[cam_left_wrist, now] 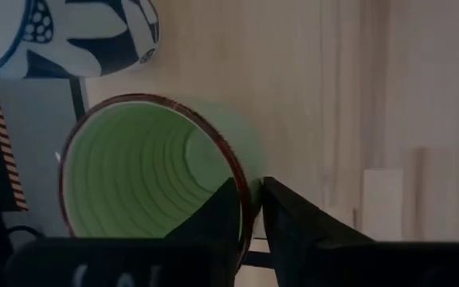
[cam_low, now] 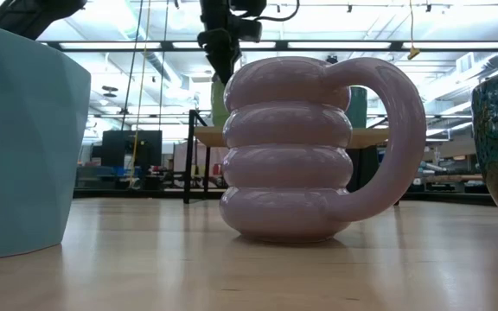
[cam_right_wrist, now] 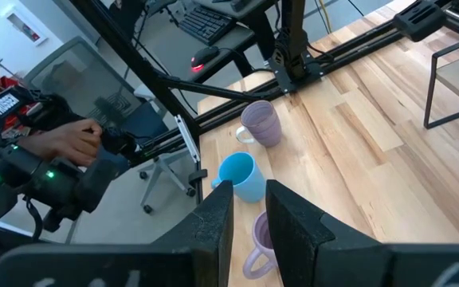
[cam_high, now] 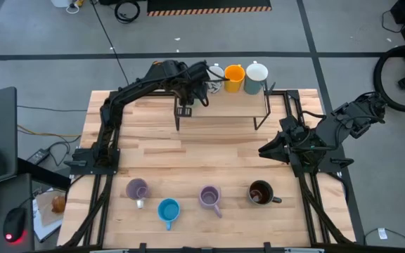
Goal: Place coffee mugs
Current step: Put the green mug on the shelf
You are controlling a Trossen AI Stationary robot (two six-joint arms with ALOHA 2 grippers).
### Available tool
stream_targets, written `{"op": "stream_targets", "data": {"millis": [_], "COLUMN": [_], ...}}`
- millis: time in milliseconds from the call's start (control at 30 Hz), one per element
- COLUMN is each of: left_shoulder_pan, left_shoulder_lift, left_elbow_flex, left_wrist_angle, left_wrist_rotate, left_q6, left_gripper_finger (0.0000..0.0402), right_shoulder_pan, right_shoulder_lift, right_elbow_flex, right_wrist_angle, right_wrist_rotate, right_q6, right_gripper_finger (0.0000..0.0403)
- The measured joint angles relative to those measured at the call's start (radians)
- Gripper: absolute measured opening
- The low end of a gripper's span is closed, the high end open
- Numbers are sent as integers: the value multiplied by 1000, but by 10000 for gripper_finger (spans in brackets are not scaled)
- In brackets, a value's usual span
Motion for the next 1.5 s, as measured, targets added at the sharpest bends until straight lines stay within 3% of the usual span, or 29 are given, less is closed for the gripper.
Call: {"op": "stream_targets", "data": {"millis": [567,1133,1333,1500], "left_shoulder_pan": [82,164,200,213], "left_shoulder_lift": [0,0,0,0], "left_elbow_flex": [0,0,0,0], "left_wrist_angle": [65,111,118,111], "left_wrist_rotate": [-5,61,139,144], "left_q6": [184,321,326,328], "left_gripper_finger": [50,50,50,50], "right_shoulder_pan": [0,-2,-2,-2], "right_shoulder_lift": [0,0,0,0], "right_elbow_flex": [0,0,0,0], "right_wrist_angle": [0,0,0,-1], "right_wrist_rotate": [0,9,19,31], "right_q6": [3,3,3,2], "right_gripper_finger": [82,82,82,82]}}
